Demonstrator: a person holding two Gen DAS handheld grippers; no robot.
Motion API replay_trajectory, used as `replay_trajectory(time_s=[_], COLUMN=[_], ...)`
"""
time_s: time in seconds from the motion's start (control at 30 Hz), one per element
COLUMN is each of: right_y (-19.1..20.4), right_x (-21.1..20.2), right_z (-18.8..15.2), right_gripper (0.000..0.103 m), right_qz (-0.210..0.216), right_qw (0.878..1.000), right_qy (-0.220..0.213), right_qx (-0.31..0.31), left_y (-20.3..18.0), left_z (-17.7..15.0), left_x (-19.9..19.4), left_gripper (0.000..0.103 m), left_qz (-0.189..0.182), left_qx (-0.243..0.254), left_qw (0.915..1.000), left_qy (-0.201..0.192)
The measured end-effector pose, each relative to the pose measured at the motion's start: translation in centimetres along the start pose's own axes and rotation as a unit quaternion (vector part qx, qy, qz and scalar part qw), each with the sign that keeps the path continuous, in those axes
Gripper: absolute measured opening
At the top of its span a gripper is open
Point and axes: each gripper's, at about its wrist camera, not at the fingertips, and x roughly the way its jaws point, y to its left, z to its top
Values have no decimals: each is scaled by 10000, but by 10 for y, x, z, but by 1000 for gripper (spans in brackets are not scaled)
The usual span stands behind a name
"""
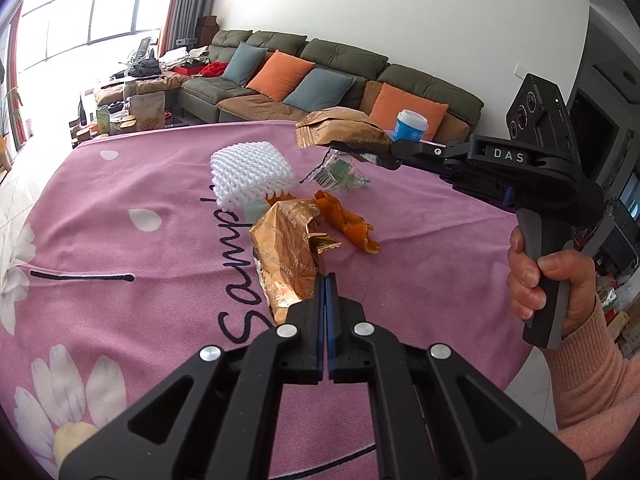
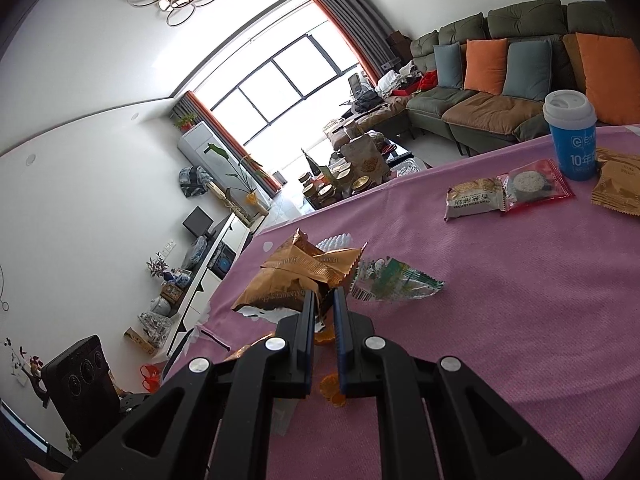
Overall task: Collect trash
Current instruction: 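Carry the gold wrapper and brown bag to the teal bin and release both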
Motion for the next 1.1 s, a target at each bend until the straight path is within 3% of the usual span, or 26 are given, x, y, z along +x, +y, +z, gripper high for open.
replay_trajectory(time_s=[0.2, 0.5, 1.1], right_y=[22, 58, 130], right_x=[8, 31, 93], right_z=[-7, -17, -35], right_gripper=[8, 8, 8], right_qz=[265, 671, 1313], right_qw=[9994, 9955, 9806], right_qy=[141, 458, 1159], right_qx=[-195, -479, -879], left_y=[15, 43, 100], left_z=[-8, -27, -56], left_x=[-29, -78, -157], left_gripper=[1, 1, 1], left_qz=[35, 423, 1261], left_qx=[-187, -531, -1241], left_qw=[9997, 9968, 9804], left_qy=[-180, -430, -866])
